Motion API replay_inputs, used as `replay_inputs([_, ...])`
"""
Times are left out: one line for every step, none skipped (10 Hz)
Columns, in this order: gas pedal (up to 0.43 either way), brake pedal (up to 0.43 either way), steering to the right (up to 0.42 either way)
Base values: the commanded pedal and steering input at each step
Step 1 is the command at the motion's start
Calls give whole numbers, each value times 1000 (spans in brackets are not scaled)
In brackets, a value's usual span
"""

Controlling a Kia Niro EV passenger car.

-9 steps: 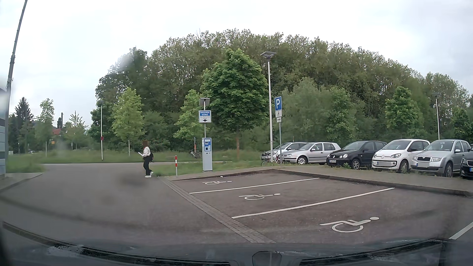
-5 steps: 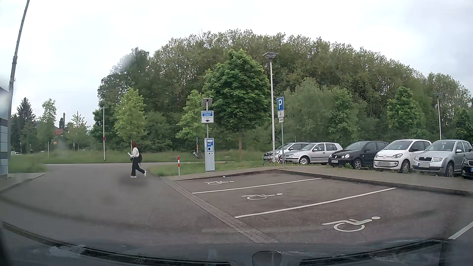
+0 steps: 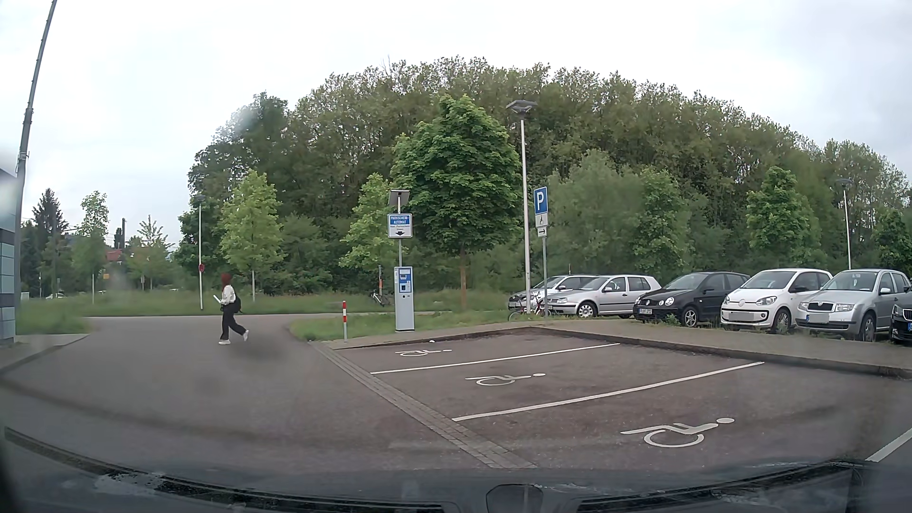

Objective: Follow the waypoints while adhering to traffic rules and regulations

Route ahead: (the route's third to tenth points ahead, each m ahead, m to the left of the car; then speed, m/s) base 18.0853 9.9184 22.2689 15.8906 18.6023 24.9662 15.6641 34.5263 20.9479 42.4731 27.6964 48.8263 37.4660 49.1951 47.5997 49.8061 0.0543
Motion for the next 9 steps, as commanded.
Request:
replay_inputs([0,0,2])
replay_inputs([0,0,-50])
replay_inputs([28,0,-93])
replay_inputs([118,0,-143])
replay_inputs([157,0,-183])
replay_inputs([177,0,-216])
replay_inputs([209,0,-250])
replay_inputs([220,0,-286])
replay_inputs([220,0,-320])
